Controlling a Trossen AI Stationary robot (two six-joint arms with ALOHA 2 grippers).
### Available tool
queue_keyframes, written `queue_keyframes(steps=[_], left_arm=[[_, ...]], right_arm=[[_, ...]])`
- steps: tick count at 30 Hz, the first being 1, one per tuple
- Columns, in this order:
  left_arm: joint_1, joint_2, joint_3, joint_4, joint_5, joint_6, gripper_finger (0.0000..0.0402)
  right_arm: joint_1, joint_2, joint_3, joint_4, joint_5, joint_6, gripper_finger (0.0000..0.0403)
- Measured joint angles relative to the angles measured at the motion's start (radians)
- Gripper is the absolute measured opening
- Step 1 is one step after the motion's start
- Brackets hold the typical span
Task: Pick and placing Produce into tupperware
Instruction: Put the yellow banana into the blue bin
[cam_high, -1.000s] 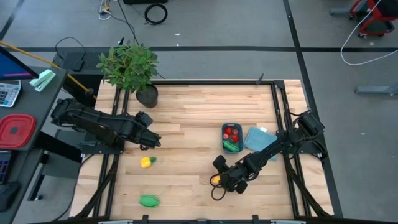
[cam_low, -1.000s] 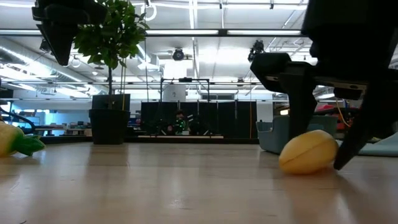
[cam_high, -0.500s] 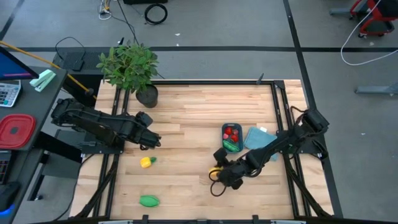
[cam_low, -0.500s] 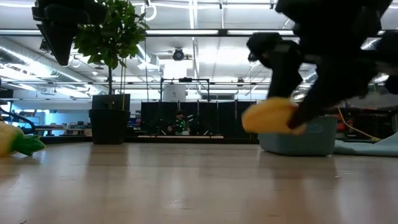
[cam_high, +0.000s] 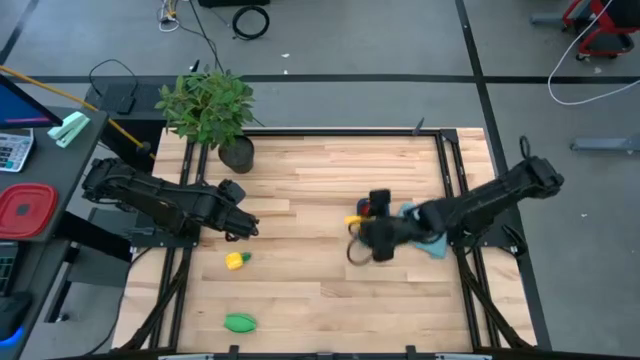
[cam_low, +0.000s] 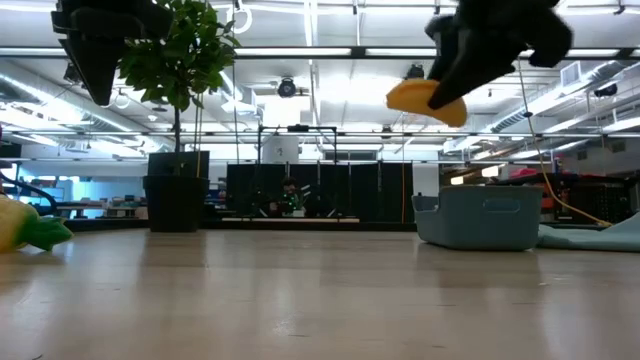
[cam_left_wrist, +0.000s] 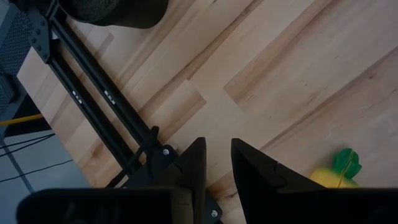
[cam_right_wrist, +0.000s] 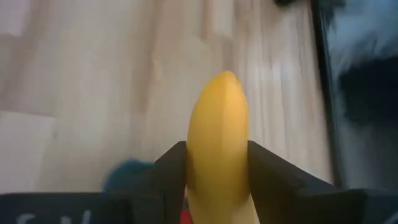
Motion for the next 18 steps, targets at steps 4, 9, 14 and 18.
queue_keyframes(steps=[4, 9, 14, 18], left_arm=[[0.000, 0.000, 0.000, 0.002, 0.000, 0.000, 0.0079], [0.000, 0.000, 0.000, 0.004, 0.000, -0.001, 0.0076], [0.000, 0.000, 0.000, 0.004, 0.000, -0.001, 0.0084], [0.000, 0.000, 0.000, 0.004, 0.000, 0.000, 0.0089]], right_arm=[[-0.102, -0.009, -0.012, -0.053, -0.102, 0.107, 0.0153], [-0.174, 0.037, -0.087, 0.022, -0.183, 0.134, 0.0146], [-0.215, 0.090, -0.163, 0.077, -0.189, 0.161, 0.0151], [-0.242, 0.108, -0.197, 0.081, -0.170, 0.164, 0.0154]])
